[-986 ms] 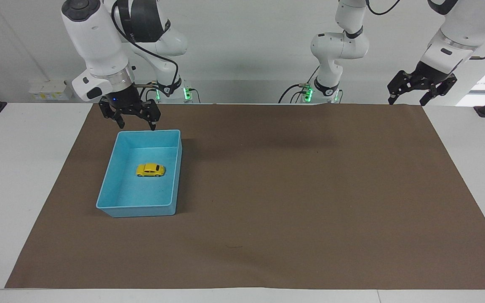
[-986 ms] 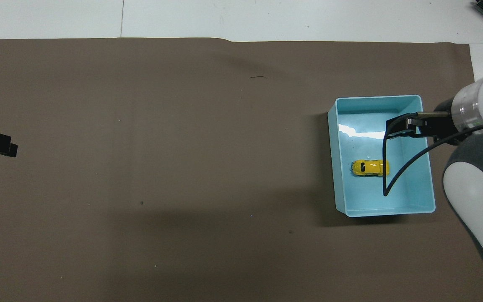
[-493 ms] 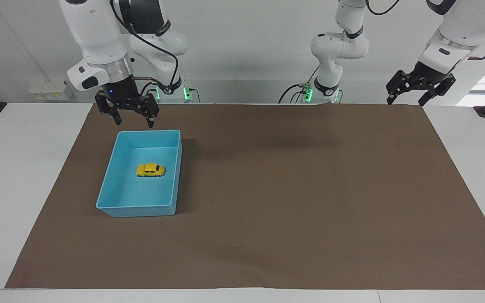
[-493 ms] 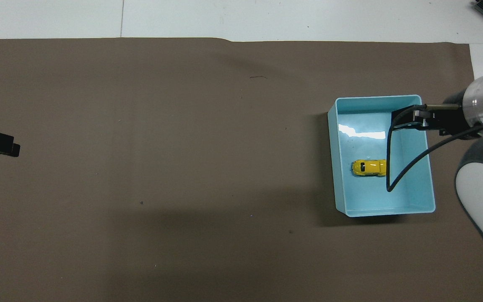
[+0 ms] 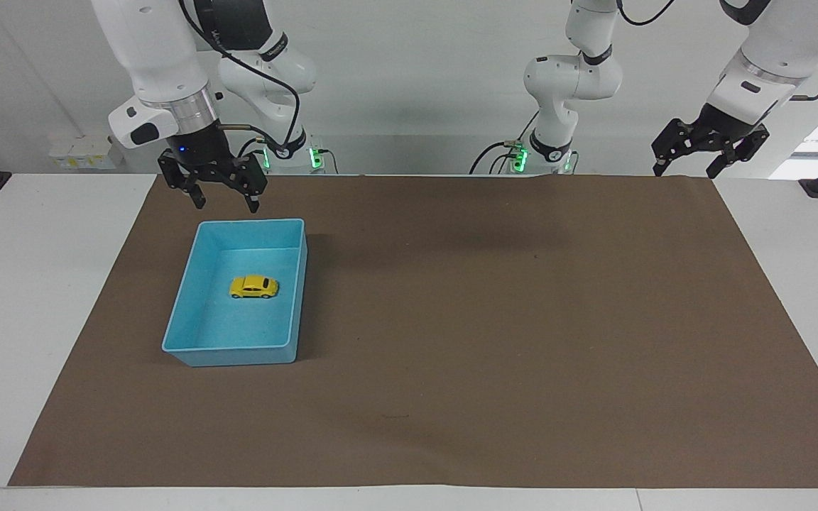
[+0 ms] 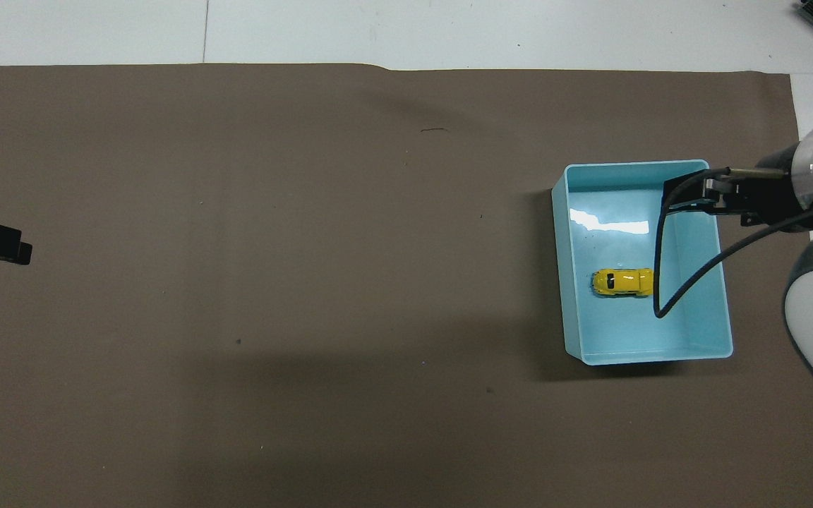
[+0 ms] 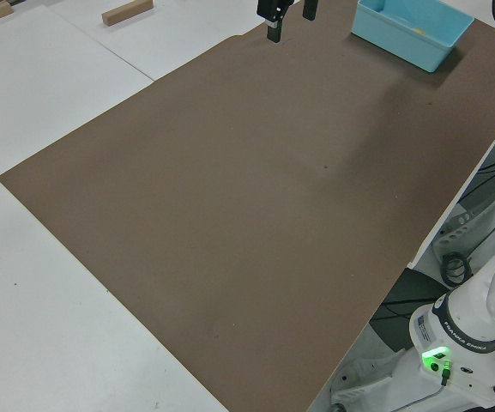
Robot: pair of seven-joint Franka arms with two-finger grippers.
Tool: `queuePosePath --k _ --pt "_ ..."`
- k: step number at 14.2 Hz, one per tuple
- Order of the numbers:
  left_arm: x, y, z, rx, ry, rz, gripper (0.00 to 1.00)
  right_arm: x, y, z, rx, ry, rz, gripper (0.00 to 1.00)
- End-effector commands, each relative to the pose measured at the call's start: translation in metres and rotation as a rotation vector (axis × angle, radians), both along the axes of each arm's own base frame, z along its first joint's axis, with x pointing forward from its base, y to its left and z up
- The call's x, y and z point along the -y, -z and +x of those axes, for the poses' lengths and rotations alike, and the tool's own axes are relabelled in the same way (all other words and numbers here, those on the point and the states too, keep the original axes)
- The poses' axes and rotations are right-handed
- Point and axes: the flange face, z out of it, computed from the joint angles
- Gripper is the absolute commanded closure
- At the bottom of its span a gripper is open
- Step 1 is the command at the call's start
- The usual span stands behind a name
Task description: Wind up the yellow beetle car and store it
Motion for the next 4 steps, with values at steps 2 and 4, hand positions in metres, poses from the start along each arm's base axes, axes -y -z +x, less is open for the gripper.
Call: queuePosePath --k 2,4 --pt "-0.0035 -0.0021 -0.0033 -0.007 -0.002 -0.012 0.00 0.0028 -0.0021 0.0025 -0.004 0.028 0.018 0.00" --pt "-0.0019 -0.0020 -0.0035 -0.008 0.001 -0.012 0.00 0.0020 -0.0023 0.0026 -0.003 0.026 0.019 0.00"
